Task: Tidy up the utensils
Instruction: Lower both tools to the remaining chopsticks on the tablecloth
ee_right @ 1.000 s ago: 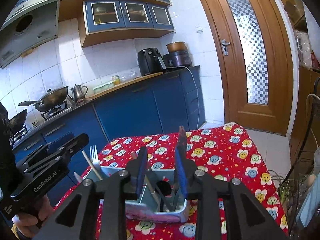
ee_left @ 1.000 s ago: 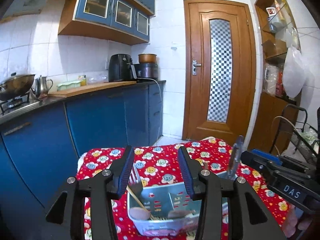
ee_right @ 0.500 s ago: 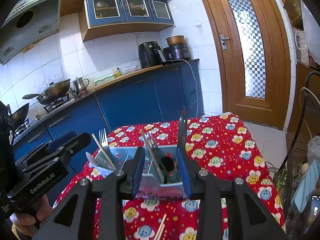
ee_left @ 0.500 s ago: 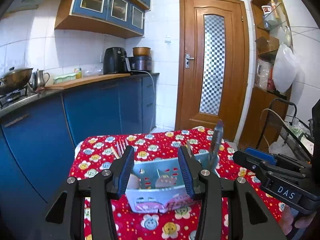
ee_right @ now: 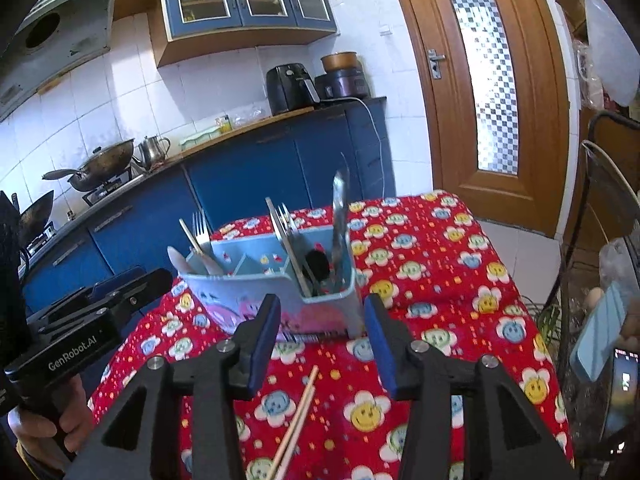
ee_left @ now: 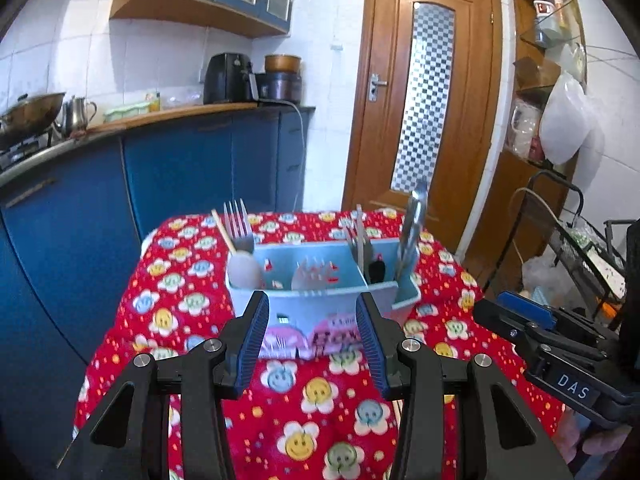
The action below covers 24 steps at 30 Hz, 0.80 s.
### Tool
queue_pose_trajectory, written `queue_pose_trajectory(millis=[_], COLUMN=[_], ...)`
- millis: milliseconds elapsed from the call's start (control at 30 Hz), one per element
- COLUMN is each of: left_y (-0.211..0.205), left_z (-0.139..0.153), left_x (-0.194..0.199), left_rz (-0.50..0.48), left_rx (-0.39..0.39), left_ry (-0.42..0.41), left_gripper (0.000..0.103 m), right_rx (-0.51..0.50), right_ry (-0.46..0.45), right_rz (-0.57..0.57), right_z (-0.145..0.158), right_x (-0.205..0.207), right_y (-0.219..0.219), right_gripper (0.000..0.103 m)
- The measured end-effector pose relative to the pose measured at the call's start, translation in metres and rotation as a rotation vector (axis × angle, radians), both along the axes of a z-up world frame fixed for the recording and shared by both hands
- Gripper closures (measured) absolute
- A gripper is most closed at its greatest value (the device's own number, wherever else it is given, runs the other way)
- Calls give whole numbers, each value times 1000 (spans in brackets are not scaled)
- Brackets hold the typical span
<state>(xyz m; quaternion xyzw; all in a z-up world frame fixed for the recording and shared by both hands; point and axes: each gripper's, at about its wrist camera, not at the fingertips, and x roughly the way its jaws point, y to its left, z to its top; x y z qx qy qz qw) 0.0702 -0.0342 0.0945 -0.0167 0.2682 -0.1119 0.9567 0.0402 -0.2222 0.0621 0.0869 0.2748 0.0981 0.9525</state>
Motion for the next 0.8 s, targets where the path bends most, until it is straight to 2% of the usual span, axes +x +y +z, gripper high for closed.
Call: queue_pose_trajectory(millis=[400, 600, 800], left_y=[-21, -32, -48], left_z=[-39, -66, -82], left_x=[-10, -2, -1], left_rz=[-18, -51, -94], left_rx=[30, 29, 81], left_ry=[132, 251, 315], left_gripper=[56, 56, 56], right_rx=[-2, 9, 30], right_ry=[83, 118, 137], right_rz=[-10, -22, -36], right_z=[-33, -47, -57], right_x=[-21, -26, -30], right_y=[-19, -31, -42], right_gripper=[54, 54, 54])
